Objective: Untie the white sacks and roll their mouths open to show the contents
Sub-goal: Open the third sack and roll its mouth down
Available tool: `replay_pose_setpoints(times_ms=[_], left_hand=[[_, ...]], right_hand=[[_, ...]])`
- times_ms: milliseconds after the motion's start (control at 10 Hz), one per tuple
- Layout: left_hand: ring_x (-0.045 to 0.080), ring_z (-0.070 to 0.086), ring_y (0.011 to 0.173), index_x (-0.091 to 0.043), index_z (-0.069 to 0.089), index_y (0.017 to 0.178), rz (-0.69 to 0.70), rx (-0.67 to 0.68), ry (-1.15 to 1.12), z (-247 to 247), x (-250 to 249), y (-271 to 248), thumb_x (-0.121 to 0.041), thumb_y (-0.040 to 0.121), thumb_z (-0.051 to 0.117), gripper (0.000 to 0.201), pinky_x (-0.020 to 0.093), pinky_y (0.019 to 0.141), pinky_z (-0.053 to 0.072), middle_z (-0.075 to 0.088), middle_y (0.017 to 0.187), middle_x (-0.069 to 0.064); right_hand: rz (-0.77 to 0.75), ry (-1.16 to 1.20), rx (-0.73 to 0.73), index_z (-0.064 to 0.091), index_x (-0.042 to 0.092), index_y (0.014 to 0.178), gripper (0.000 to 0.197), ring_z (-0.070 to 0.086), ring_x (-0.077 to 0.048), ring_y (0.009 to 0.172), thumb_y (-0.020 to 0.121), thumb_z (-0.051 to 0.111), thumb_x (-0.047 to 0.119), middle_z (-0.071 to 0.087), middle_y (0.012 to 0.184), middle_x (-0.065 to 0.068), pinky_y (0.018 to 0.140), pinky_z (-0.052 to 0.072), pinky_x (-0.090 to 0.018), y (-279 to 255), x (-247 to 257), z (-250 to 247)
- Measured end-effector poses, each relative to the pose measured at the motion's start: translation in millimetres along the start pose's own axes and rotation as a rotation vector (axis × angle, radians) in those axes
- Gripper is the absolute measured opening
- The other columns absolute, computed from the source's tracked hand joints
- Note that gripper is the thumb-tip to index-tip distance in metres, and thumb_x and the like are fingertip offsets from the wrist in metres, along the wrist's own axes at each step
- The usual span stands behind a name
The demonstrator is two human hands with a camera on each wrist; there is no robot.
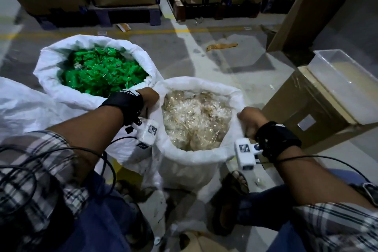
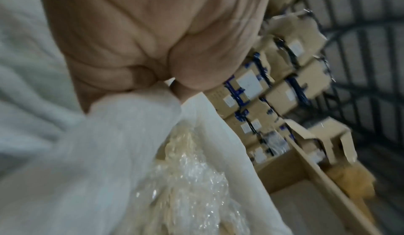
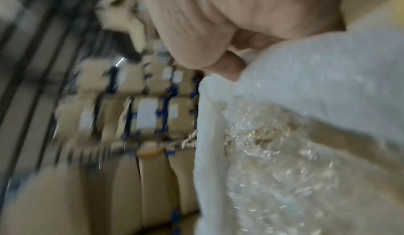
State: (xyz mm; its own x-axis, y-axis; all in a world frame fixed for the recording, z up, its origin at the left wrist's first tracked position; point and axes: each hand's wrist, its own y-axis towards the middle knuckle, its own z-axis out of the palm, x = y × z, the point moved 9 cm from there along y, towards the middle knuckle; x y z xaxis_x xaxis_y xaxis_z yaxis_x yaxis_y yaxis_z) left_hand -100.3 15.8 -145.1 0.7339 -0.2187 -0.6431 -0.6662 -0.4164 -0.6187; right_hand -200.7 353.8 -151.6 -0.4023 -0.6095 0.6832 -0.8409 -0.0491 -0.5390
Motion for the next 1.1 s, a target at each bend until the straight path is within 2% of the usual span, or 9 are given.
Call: replay_pose_setpoints(times_ms=[100, 300, 400, 500, 600, 700, 800, 1000, 1100], left_hand=[[0.018, 0.051, 0.065, -0.014, 0.051, 0.078, -0.013, 0.076, -0.41, 7.5, -5.4, -1.7, -0.014, 0.105, 0.042, 0.029, 0.032, 0.068, 0.047, 0.061, 0.046, -0.001], [0.031, 0.057, 0.122, 0.001, 0.05, 0.137, 0.029, 0.372, -0.879, 25.8, -34.2, -14.0, -0.026, 0.108, 0.034, 0.044, 0.044, 0.115, 0.039, 0.06, 0.129, 0.02], [0.03, 0.055, 0.113, -0.003, 0.048, 0.137, -0.004, 0.384, -0.745, 40.7, -22.0, -18.5, -0.018, 0.107, 0.034, 0.036, 0.043, 0.114, 0.037, 0.059, 0.12, 0.019], [0.03, 0.057, 0.095, -0.007, 0.054, 0.111, -0.049, 0.263, -0.394, 48.6, -4.2, -19.5, -0.015, 0.106, 0.04, 0.017, 0.044, 0.097, 0.045, 0.057, 0.105, 0.017], [0.034, 0.065, 0.102, -0.013, 0.053, 0.083, 0.133, 0.056, 0.333, 39.6, -16.0, -19.2, -0.021, 0.104, 0.048, 0.023, 0.04, 0.092, 0.051, 0.063, 0.101, 0.014], [0.037, 0.057, 0.123, 0.0, 0.056, 0.125, 0.344, -0.204, 0.668, 28.0, -36.7, -17.1, -0.04, 0.1, 0.053, 0.047, 0.04, 0.104, 0.043, 0.06, 0.13, 0.021], [0.037, 0.06, 0.118, 0.003, 0.057, 0.13, 0.438, -0.216, 0.744, 26.6, -46.9, -15.3, -0.033, 0.101, 0.053, 0.046, 0.036, 0.098, 0.045, 0.064, 0.126, 0.023], [0.031, 0.064, 0.085, -0.008, 0.058, 0.08, 0.162, -0.036, 0.51, 2.7, -25.3, -2.9, -0.014, 0.098, 0.049, 0.021, 0.023, 0.062, 0.044, 0.069, 0.114, 0.018], [0.027, 0.068, 0.058, -0.003, 0.061, 0.092, -0.044, 0.166, 0.277, 11.9, 5.8, -5.8, -0.018, 0.089, 0.057, 0.016, 0.031, 0.072, 0.053, 0.075, 0.076, 0.013]], right_hand=[[0.243, 0.803, 0.043, 0.048, 0.01, 0.085, 0.015, 0.048, -0.025, 0.075, 0.099, 0.043, 0.008, 0.043, 0.081, -0.011, 0.075, 0.041, -0.034, -1.0, -8.4, 0.3], [0.073, 1.05, 0.165, 0.056, 0.001, 0.135, 0.046, 0.06, -0.032, 0.117, 0.095, 0.043, 0.021, 0.062, 0.121, -0.016, 0.109, 0.041, -0.039, 1.5, 20.7, -7.3], [-0.054, 0.75, 0.065, 0.063, 0.003, 0.119, 0.029, 0.06, -0.026, 0.091, 0.095, 0.051, 0.016, 0.062, 0.095, -0.011, 0.08, 0.049, -0.031, 1.9, 21.4, -7.2], [-0.188, 0.157, -0.074, 0.061, 0.01, 0.12, 0.034, 0.061, -0.031, 0.102, 0.086, 0.058, 0.006, 0.066, 0.115, -0.02, 0.085, 0.053, -0.037, 9.4, 16.2, -9.2], [-0.086, -0.539, -0.129, 0.023, 0.02, 0.154, 0.077, 0.042, -0.047, 0.134, 0.087, 0.058, 0.034, 0.026, 0.156, -0.025, 0.11, 0.042, -0.046, 8.9, -2.7, -7.6], [0.018, -0.696, -0.029, 0.002, 0.01, 0.157, 0.099, 0.051, -0.043, 0.128, 0.088, 0.062, 0.047, 0.033, 0.152, -0.027, 0.095, 0.054, -0.046, -1.2, -16.4, 2.6], [-0.127, -0.654, -0.04, 0.03, 0.004, 0.145, 0.064, 0.061, -0.034, 0.098, 0.09, 0.06, 0.018, 0.059, 0.125, -0.022, 0.057, 0.049, -0.034, -4.3, 4.8, 4.3], [-0.419, -0.099, -0.326, 0.047, 0.014, 0.142, 0.057, 0.063, -0.031, 0.11, 0.091, 0.069, 0.023, 0.064, 0.125, -0.015, 0.09, 0.048, -0.032, -14.0, 42.2, -32.0], [-0.222, -0.322, -0.27, 0.04, 0.01, 0.14, 0.068, 0.062, -0.033, 0.104, 0.086, 0.071, 0.038, 0.062, 0.127, -0.018, 0.081, 0.051, -0.035, -8.6, 24.2, -23.9]])
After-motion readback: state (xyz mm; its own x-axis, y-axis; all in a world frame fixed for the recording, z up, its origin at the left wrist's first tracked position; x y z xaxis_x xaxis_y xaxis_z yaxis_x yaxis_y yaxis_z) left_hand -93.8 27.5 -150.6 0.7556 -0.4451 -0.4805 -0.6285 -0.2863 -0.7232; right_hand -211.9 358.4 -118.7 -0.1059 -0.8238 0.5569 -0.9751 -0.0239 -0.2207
